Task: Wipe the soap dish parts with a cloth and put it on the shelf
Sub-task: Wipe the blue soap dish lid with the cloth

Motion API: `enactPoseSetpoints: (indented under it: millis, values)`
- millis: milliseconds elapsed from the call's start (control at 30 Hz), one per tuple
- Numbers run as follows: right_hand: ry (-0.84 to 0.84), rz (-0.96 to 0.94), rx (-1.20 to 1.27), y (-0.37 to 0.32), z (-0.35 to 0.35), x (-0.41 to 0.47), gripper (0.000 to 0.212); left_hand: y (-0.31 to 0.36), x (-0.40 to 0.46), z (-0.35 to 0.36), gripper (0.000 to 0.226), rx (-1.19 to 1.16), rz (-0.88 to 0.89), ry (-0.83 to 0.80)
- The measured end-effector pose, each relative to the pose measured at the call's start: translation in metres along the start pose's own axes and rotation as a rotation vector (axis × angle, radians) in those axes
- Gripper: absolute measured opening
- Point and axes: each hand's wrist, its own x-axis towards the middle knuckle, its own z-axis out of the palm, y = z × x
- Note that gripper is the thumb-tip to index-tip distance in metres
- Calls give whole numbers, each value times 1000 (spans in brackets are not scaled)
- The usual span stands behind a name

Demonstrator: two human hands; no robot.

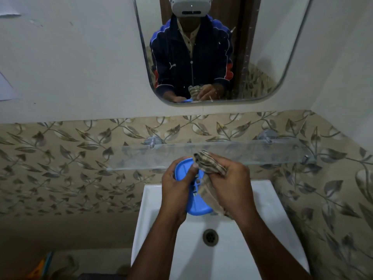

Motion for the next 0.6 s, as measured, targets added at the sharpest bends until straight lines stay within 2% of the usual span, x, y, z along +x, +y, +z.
enactPoseSetpoints:
  millis: [67,133,233,300,400,467,533,600]
  values:
    - [-28,-2,27,1,1,-13,41,9,9,-3,37,-57,24,80]
    - [-42,-16,8,3,2,-30,44,13,13,-8,34,-45,26,114]
    - [4,-58,-77,9,2,-11,42,8,4,-3,16,45,11,-13]
    - [37,-64,-73,5,1,4,44,7,-1,2,16,93,31,-53]
    - [-1,-67,-48,4,5,-11,44,15,6,2,12,-77,88,128]
    - [-39,5,25,4,7,-30,41,17,8,2,10,-203,86,233]
    - [-82,81,118,6,5,-23,39,11,1,4,13,-298,47,260]
    - [-129,71,50,12,-8,-5,42,2,-4,-5,16,-201,83,253]
